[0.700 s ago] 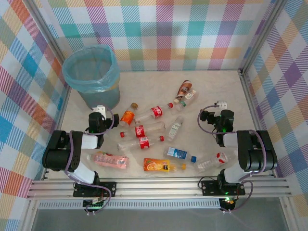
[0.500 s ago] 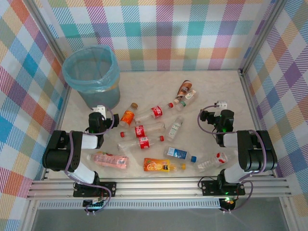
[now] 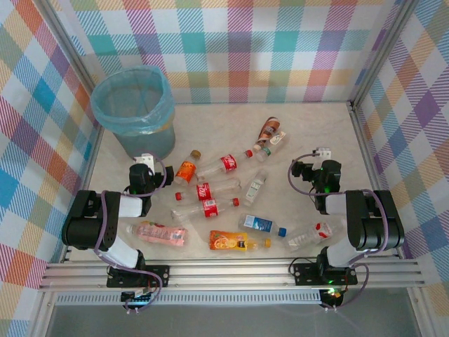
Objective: Put the plastic bottles in the bin
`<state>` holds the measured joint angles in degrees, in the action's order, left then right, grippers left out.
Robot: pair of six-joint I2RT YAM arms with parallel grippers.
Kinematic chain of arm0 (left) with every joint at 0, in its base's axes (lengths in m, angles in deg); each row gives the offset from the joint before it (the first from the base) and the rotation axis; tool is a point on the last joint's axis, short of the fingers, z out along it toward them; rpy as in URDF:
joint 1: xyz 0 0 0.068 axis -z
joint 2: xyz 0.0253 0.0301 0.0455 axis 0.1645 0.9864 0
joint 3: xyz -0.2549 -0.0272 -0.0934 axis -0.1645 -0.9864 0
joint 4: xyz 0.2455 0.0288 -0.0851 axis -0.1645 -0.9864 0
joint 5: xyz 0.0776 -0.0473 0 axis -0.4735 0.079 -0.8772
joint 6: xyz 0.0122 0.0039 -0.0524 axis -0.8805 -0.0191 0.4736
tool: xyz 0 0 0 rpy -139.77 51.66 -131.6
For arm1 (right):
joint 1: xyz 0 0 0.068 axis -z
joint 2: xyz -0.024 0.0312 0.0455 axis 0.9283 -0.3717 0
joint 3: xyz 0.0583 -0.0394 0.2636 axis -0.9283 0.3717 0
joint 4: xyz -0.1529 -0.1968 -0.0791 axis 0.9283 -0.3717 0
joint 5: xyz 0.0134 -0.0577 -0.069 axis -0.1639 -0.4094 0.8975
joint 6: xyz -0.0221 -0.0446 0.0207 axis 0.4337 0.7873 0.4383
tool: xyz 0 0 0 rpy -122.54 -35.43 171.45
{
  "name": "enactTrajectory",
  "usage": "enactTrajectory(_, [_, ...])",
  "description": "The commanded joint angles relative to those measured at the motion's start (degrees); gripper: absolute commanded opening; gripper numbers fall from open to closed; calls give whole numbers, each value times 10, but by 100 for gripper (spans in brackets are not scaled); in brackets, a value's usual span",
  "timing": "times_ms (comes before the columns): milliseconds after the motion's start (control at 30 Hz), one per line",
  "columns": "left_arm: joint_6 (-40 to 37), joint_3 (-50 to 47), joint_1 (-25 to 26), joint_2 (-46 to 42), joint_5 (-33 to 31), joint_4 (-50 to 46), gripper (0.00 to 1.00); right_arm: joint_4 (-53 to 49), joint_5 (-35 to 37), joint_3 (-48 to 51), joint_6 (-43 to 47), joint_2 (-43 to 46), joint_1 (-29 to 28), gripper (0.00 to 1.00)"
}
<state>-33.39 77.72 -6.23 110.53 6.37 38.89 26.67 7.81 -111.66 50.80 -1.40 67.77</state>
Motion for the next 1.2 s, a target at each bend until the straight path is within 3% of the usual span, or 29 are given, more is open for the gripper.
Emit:
enactTrajectory(0, [-7,14,2,-2,-1,12,100,1,1,-3,9,1,-4,100])
enactTrajectory(433, [-11,9,2,-6,6,16,100,3,2,-1,9,4,-3,100])
enactTrajectory(500, [-23,13,6,-21,21,-2,99,-26,6,-7,7,24,-3,100])
enactTrajectory(667, [-40,22,34,-69,-15,-63,97,-110,55,-17,-7,111,-5,100])
enactTrajectory(767, [-53,28,55,-100,-40,-109,97,-212,89,-37,-46,187,-7,98])
enactTrajectory(867, [-53,26,70,-136,-59,-148,96,-382,97,-104,-108,243,-7,95])
enactTrajectory(1000, [-31,21,84,-203,-65,-203,95,-624,69,-212,-184,259,-7,95])
enactTrajectory(1167, [7,26,106,-291,-48,-288,94,-791,24,-274,-254,273,-7,99])
